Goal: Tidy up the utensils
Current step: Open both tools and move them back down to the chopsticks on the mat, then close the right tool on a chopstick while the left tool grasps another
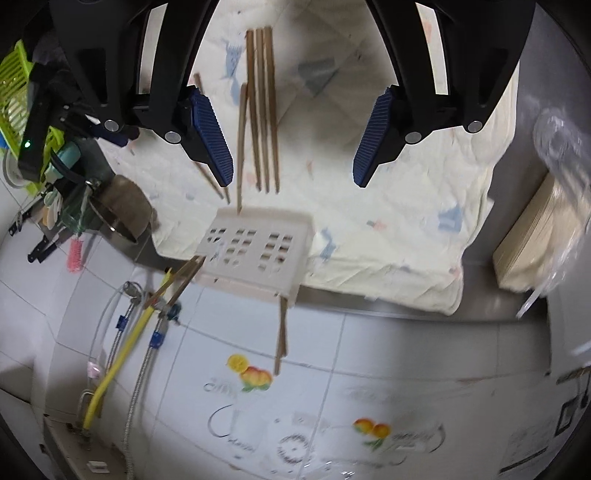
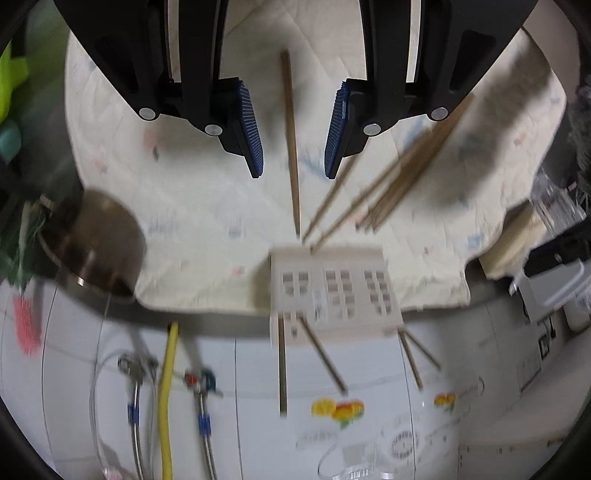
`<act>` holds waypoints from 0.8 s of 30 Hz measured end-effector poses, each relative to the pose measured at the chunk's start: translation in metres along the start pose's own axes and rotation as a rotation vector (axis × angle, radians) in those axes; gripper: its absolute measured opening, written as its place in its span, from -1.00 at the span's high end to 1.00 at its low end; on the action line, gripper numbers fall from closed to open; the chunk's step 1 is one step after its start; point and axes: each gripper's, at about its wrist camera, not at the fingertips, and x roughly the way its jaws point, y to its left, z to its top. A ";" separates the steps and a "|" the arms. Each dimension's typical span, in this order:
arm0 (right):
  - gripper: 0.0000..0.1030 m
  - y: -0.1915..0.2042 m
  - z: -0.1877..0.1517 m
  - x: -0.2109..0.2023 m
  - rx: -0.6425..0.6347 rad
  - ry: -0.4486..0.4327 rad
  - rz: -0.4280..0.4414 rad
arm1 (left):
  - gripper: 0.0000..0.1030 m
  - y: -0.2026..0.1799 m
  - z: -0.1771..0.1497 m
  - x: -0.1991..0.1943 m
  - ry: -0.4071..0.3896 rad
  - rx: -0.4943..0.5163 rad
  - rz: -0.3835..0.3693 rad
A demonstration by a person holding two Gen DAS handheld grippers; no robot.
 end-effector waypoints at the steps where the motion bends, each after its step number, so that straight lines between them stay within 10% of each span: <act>1: 0.36 0.000 -0.007 0.006 0.001 0.016 0.005 | -0.30 0.003 -0.004 -0.001 0.004 -0.007 0.011; 24: 0.86 -0.006 -0.034 0.054 0.020 0.143 0.002 | -0.25 0.001 -0.067 0.016 0.148 0.005 0.002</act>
